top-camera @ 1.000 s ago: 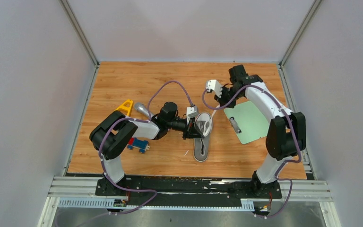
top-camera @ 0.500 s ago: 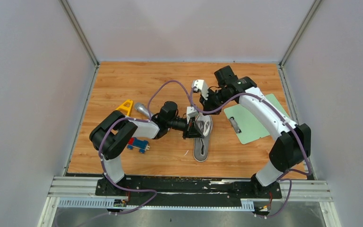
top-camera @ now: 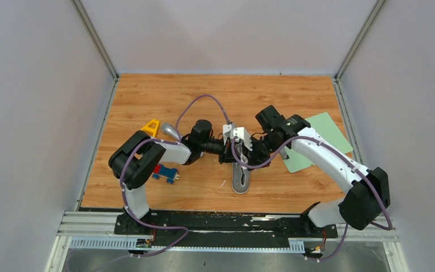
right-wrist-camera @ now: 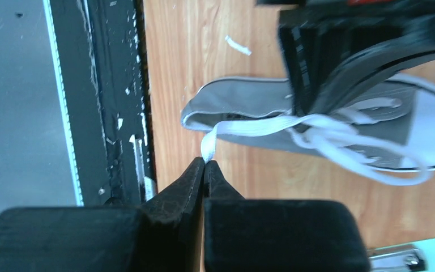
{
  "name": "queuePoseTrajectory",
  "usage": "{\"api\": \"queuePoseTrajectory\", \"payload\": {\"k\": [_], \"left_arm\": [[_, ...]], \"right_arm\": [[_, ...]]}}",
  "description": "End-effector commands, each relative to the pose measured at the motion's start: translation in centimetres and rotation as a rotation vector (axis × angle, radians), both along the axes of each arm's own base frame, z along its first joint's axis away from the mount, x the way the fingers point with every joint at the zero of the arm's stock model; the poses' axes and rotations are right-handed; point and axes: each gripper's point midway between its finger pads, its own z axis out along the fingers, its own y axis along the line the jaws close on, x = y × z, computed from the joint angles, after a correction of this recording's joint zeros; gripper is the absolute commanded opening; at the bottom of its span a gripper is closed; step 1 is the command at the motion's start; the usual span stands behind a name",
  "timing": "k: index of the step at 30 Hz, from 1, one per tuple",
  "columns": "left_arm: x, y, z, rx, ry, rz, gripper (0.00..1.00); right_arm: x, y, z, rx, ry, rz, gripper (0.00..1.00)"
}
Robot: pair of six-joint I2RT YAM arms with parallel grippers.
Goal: Tie the shoes
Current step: Wrap the shoelace around the shoelace.
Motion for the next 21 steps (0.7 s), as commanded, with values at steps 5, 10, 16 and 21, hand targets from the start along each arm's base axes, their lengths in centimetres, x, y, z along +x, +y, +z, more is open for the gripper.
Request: {"api": "queuePoseTrajectory", "payload": {"k": [5,10,16,21], "left_arm": [[1.1,-0.5,1.2,-0.036,-0.018,0.004,0.0],[1.0,-0.4,1.3,-0.037,-0.025,0.004,0.0],[0.6,-0.4,1.5,-0.047,-0.029,-0.02,0.0],[0.4,-0.3,1.9,-0.05,-0.043,-0.032,0.0]], "right_arm": [[-2.4,-0.1,-2.2,0.005,0.045,0.055,0.0],[-3.5,-0.8,-3.7,-0.036,0.054,0.088,0.0],[-3.9,-4.0,-7.2,-0.164,-0.017,0.101,0.0],[-3.2,-4.6,-8.3,-0.176,-0.05,0.067,0.1]]}}
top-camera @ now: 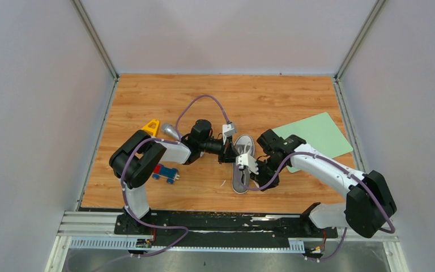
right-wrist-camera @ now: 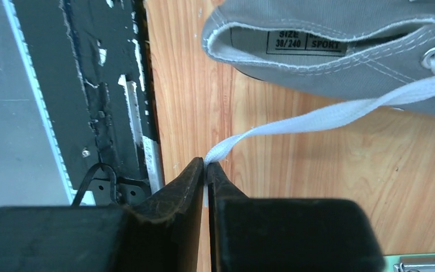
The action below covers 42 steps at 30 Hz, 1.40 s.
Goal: Tie the shoes
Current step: Wrap the shoelace around the shoelace, then cross the shoelace with the shoelace.
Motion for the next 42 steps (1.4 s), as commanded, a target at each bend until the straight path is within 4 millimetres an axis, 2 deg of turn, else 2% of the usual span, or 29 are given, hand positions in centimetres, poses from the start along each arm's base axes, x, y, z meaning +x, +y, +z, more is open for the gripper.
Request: {"api": "queuePoseTrajectory", "payload": {"k": [1,4,8,15,19,34,42], "left_arm": [[0.3,-0.4,2.2,-0.053,-0.07,-0.028,0.0],[0.1,-0.4,2.3,-0.057,-0.069,-0.042,0.0],[-0.1,-0.7,2.0,-0.054,-0.053,-0.069,0.0],[-0.7,-0.7,2.6,-0.07,-0.072,-0.106,0.0],[-1.0,-0.6,2.9,-0.071,-0.073,-0.127,0.0],[-0.7,-0.8,2.6,-0.046,-0.06,-0.145,0.0],[-0.2,-1.0,2.2,-0.017,-0.047,-0.127,0.0]], "right_arm": [[2.3,0.5,0.2,0.039,-0.114,-0.007,0.12],[3.8,1.1,1.3,0.11,-0.112,-0.062,0.22],[7.1,1.5,3.4,0.27,-0.047,-0.199,0.38],[11.0,3.1,4.0,0.443,0.076,-0.346,0.44],[12.6,4.1,4.1,0.508,0.097,-0.365,0.48],[12.9,5.7,3.8,0.623,0.159,-0.287,0.51],[12.8,6.1,3.6,0.646,0.209,-0.278,0.41]]}}
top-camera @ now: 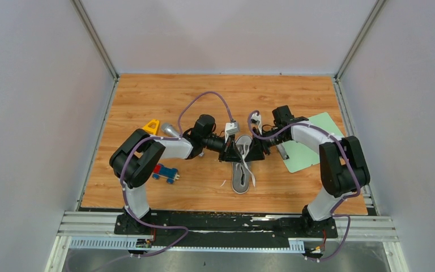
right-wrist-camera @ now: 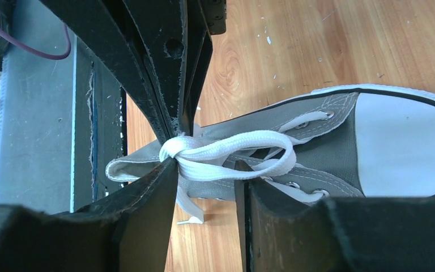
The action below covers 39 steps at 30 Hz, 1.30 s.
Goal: Tie the shoes
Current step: Cross the shoelace with the shoelace.
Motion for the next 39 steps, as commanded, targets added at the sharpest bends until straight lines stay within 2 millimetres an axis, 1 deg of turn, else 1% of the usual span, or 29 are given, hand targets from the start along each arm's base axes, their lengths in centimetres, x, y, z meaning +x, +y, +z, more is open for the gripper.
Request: {"api": "queuePoseTrajectory", "payload": {"k": [1,7,10,12,16,20,24,27,34,36,39], "left_arm": [[0.7,-0.7,1.1,-0.026,-0.05,-0.01,0.0],[1.0,-0.7,1.1,-0.007,-0.054,-0.001,0.0],[1.3,-0.6,1.1,0.021,-0.052,0.013,0.0],[1.4,-0.6,1.1,0.033,-0.056,0.015,0.02],[1.4,-0.5,1.3,0.049,-0.058,0.008,0.12],[1.4,-0.4,1.4,0.061,-0.072,-0.001,0.27],[1.2,-0.3,1.5,0.067,-0.075,-0.022,0.35],[1.0,-0.3,1.6,0.076,-0.067,-0.047,0.39],[1.3,-0.3,1.4,0.108,-0.059,-0.054,0.56],[1.3,-0.1,0.8,0.148,-0.032,-0.054,0.58],[1.7,0.0,0.6,0.188,-0.019,-0.043,0.59]], "right_arm": [[1.0,1.0,1.8,0.091,-0.052,0.039,0.4],[0.8,0.9,1.6,0.082,-0.029,0.043,0.2],[0.7,0.9,1.5,0.079,-0.024,0.043,0.09],[0.7,0.9,1.5,0.075,-0.019,0.039,0.06],[0.7,0.7,1.7,0.065,-0.029,0.034,0.04],[0.7,0.6,1.8,0.053,-0.037,0.027,0.03],[0.6,0.5,1.8,0.045,-0.031,0.021,0.03],[0.6,0.6,1.8,0.042,-0.028,0.019,0.02],[0.7,0.5,1.8,0.034,-0.03,0.014,0.02],[0.6,0.5,1.8,0.034,-0.027,0.014,0.02],[0.6,0.5,1.8,0.035,-0.026,0.015,0.02]]}}
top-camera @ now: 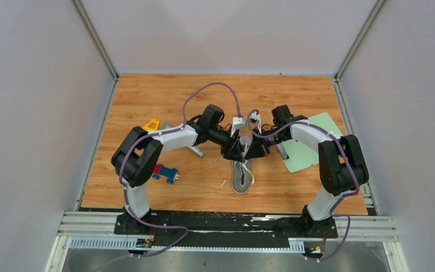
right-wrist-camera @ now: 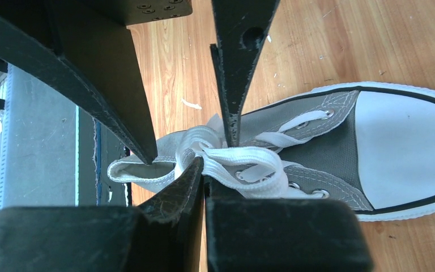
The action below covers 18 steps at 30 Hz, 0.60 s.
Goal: Tie the shoes
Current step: Cross the shoelace with the shoelace.
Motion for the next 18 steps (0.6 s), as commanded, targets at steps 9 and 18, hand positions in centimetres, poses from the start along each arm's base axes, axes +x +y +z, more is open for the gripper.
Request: {"api": "queuePoseTrajectory", "payload": {"k": [9,18], "left_arm": [[-0.07,-0.13,-0.1,0.041,0.016,-0.045,0.51],[-0.19,-0.35,-0.37,0.042,0.026,-0.065,0.27]], "right_arm": [[0.52,0.47,1.86,0.032,-0.055,0.01,0.02],[0.43,0.48,1.83,0.03,-0.048,0.009,0.02]]}}
